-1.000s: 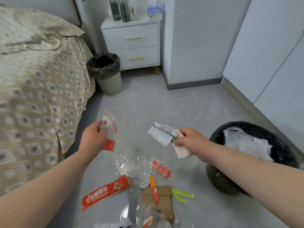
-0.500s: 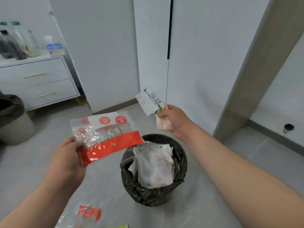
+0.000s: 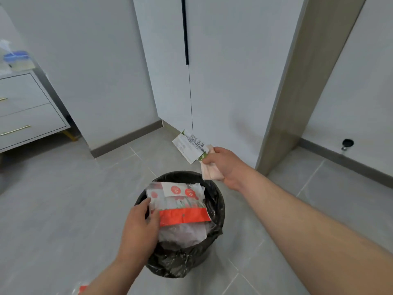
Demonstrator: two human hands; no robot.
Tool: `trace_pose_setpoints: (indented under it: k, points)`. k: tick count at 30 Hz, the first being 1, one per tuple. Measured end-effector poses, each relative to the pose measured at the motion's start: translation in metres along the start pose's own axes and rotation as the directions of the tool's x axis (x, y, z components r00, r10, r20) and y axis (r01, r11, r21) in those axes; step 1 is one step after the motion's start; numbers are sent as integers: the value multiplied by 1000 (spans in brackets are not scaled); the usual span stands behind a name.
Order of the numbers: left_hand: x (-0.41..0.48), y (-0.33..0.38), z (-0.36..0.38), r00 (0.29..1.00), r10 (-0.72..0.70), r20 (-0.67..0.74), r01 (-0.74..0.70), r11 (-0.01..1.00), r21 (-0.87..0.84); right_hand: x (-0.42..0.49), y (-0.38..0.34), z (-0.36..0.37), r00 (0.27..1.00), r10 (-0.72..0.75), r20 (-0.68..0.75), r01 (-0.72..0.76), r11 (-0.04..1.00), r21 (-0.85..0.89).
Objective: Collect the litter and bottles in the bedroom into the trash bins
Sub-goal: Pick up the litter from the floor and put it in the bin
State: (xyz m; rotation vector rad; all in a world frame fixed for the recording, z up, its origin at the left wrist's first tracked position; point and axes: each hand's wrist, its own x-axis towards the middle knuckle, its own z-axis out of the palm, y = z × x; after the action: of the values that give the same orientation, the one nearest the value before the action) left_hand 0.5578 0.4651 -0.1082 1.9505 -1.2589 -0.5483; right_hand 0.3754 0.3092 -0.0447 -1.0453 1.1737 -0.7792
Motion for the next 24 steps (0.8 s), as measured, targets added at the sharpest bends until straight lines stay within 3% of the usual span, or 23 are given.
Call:
trace_pose_setpoints:
  k: [2,4,6,10,12,14,17,19,24]
  points:
    - [-3,-21,-2,998,43,44,-52,976,210,2,10,0,1000,8,25,-5,995,-104]
    - [-11,-42,-2,975,-78,209,4,944,330,1,20,4,998,30,62,-13,966,-259]
    - [-19,-52,1,943,-135,305,40,953,299,-2,31,12,992,71,107,-21,913,-408]
    - [-18,-52,2,952,-85,294,30,982,186,2,60,30,987,64,146,51,743,-668]
    - [-13,-55,1,942,-100,320,52,987,154,3,75,39,987,-23,160,148,534,-832]
    - [-11,-59,2,939,-134,316,96,987,132,0,92,50,953,-86,291,304,273,-913]
    - [-14,-57,1,950,-84,302,53,993,110,-5,117,68,879,12,476,476,11,-879]
    - [-14,-60,4,955,-87,285,58,992,108,0,132,75,889,110,445,452,-48,-891]
    - [-15,-65,5,957,-75,279,59,996,65,13,148,80,908,254,332,353,-43,-934]
